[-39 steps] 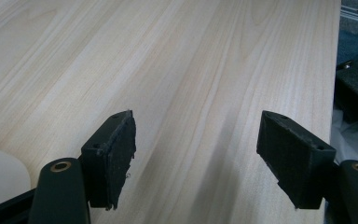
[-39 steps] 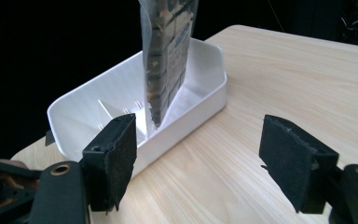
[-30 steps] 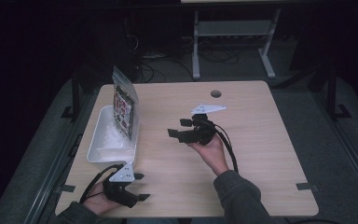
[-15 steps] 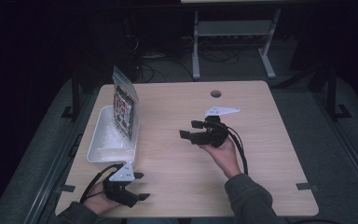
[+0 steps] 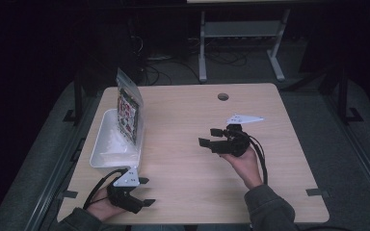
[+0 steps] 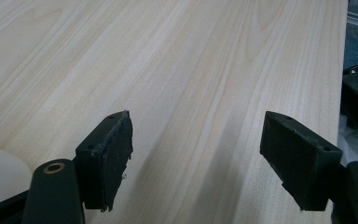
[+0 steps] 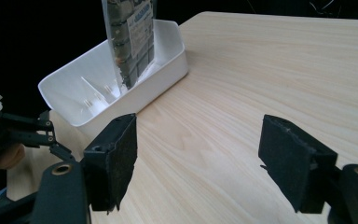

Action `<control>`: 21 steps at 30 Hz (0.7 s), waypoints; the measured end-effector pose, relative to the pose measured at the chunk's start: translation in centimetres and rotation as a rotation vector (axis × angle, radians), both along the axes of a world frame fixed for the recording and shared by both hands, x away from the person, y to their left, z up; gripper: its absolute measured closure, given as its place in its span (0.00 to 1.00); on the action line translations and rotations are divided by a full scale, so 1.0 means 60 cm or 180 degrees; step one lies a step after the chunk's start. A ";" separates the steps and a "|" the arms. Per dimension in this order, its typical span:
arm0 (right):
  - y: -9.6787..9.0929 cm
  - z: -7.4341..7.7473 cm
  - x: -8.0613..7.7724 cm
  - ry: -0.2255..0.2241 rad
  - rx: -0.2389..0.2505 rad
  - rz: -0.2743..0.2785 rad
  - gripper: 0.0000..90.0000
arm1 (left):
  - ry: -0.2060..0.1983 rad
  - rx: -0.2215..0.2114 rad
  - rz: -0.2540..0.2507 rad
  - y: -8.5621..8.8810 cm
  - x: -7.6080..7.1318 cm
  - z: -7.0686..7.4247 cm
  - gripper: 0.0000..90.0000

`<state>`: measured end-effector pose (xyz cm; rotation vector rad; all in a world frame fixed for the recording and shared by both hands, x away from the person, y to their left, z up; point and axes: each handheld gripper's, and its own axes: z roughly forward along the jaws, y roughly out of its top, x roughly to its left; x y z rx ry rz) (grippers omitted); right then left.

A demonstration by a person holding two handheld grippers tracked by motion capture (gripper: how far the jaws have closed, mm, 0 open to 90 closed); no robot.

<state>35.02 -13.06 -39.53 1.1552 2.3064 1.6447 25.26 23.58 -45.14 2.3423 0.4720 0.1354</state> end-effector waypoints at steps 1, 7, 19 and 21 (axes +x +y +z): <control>-0.003 -0.001 -0.001 -0.0007 -0.0002 -0.0006 0.30 | 0.0001 0.0004 -0.0004 -0.001 0.000 -0.001 0.27; -0.020 -0.003 -0.010 0.0005 -0.0032 -0.0030 0.29 | 0.0012 0.0007 -0.0001 -0.001 0.001 -0.001 0.27; -0.050 -0.009 -0.031 0.0066 -0.0076 -0.0004 0.29 | 0.0008 0.0008 0.0010 -0.001 0.002 -0.002 0.26; -0.055 -0.012 -0.036 0.0078 -0.0101 0.0002 0.28 | 0.0009 0.0011 0.0011 -0.001 0.003 -0.002 0.26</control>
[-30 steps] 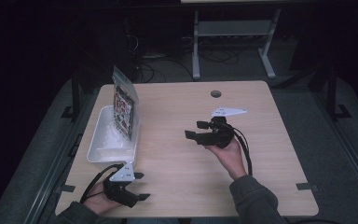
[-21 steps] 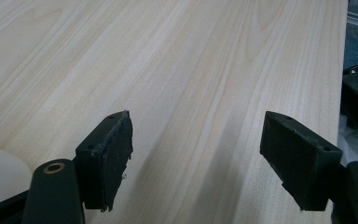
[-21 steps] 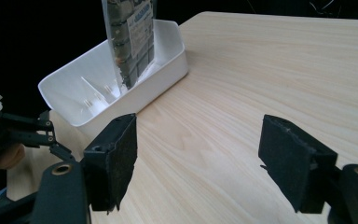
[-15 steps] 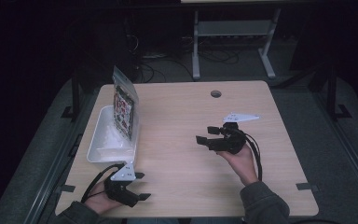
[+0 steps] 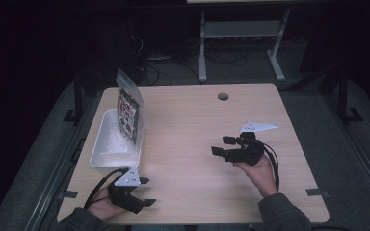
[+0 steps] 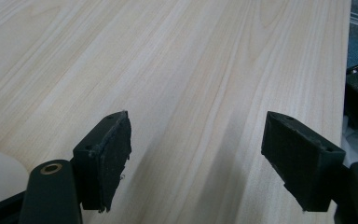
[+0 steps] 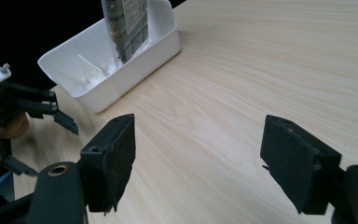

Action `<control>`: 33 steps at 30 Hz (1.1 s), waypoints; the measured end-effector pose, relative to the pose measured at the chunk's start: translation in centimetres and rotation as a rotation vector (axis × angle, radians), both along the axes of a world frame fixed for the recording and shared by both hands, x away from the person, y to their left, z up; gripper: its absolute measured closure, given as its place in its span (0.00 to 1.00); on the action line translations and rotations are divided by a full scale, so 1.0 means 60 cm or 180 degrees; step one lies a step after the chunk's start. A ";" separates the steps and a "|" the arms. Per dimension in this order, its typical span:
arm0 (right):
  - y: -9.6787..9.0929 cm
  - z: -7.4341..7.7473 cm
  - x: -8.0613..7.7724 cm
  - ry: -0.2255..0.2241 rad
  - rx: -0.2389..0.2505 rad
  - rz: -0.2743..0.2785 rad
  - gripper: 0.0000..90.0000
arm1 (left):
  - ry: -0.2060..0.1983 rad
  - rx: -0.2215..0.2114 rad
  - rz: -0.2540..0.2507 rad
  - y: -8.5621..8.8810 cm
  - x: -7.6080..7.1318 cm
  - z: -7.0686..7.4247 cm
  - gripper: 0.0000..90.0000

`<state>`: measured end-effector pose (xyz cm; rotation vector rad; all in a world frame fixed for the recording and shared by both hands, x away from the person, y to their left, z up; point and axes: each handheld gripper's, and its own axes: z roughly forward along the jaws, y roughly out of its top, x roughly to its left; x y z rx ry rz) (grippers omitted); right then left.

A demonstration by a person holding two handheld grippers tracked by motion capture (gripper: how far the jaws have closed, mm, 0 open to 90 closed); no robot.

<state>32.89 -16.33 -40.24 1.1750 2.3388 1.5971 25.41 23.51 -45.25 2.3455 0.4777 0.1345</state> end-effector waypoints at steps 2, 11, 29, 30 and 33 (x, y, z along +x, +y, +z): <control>-0.005 -0.004 -0.005 0.0020 -0.0003 0.0005 0.29 | 0.0001 0.0002 0.0002 0.000 0.000 0.000 0.26; -0.028 -0.019 -0.026 0.0115 -0.0026 0.0018 0.29 | 0.0000 0.0004 0.0014 0.000 0.001 -0.001 0.26; -0.067 -0.047 -0.073 0.0231 -0.0027 0.0007 0.28 | -0.0032 0.0019 0.0032 0.000 0.000 -0.001 0.26; -0.069 -0.049 -0.076 0.0236 -0.0023 0.0002 0.28 | -0.0027 0.0016 0.0037 0.000 0.000 -0.001 0.26; -0.075 -0.059 -0.084 0.0297 -0.0016 0.0016 0.30 | -0.0023 0.0002 0.0051 0.000 -0.001 -0.001 0.26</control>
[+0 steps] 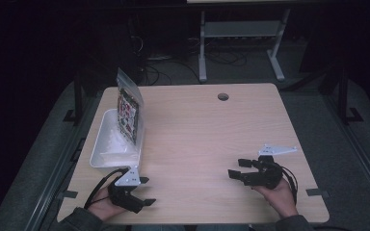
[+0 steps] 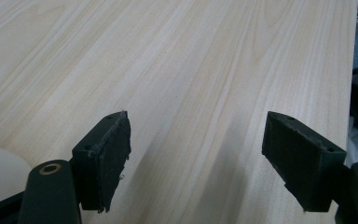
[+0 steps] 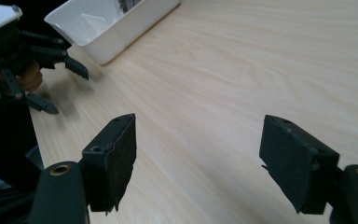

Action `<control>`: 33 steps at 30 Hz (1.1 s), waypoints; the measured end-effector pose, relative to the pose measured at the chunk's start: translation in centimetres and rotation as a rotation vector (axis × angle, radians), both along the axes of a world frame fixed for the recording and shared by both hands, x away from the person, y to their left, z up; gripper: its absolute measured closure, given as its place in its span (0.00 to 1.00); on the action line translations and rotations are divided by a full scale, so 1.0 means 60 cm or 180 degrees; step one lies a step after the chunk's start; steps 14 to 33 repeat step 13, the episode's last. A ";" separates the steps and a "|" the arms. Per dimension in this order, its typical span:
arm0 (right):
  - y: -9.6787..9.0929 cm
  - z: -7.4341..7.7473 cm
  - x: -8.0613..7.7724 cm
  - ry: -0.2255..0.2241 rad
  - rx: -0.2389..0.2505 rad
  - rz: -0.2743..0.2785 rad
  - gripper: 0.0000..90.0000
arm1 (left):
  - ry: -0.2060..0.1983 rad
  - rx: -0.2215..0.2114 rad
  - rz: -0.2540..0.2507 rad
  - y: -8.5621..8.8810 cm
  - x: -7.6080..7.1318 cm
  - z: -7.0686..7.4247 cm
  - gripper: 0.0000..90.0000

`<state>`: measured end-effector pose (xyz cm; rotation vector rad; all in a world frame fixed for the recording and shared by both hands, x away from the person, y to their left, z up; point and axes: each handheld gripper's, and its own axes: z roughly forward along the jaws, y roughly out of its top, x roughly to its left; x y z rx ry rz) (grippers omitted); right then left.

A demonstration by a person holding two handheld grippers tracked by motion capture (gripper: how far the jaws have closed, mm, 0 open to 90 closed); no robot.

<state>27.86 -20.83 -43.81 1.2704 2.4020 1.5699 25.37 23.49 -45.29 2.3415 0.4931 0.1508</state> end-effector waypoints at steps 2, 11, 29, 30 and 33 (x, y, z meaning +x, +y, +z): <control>-0.003 -0.007 -0.005 0.0018 -0.0005 -0.0012 0.29 | -0.0006 0.0007 0.0001 0.001 0.000 0.001 0.26; -0.007 -0.021 -0.024 0.0050 0.0046 -0.0044 0.29 | -0.0032 -0.0008 -0.0016 0.001 -0.001 0.003 0.26; -0.001 -0.023 -0.024 0.0052 0.0035 -0.0032 0.29 | -0.0033 -0.0004 -0.0022 0.000 -0.001 0.003 0.26; -0.001 -0.023 -0.024 0.0052 0.0035 -0.0032 0.29 | -0.0033 -0.0004 -0.0022 0.000 -0.001 0.003 0.26; -0.001 -0.023 -0.024 0.0052 0.0035 -0.0032 0.29 | -0.0033 -0.0004 -0.0022 0.000 -0.001 0.003 0.26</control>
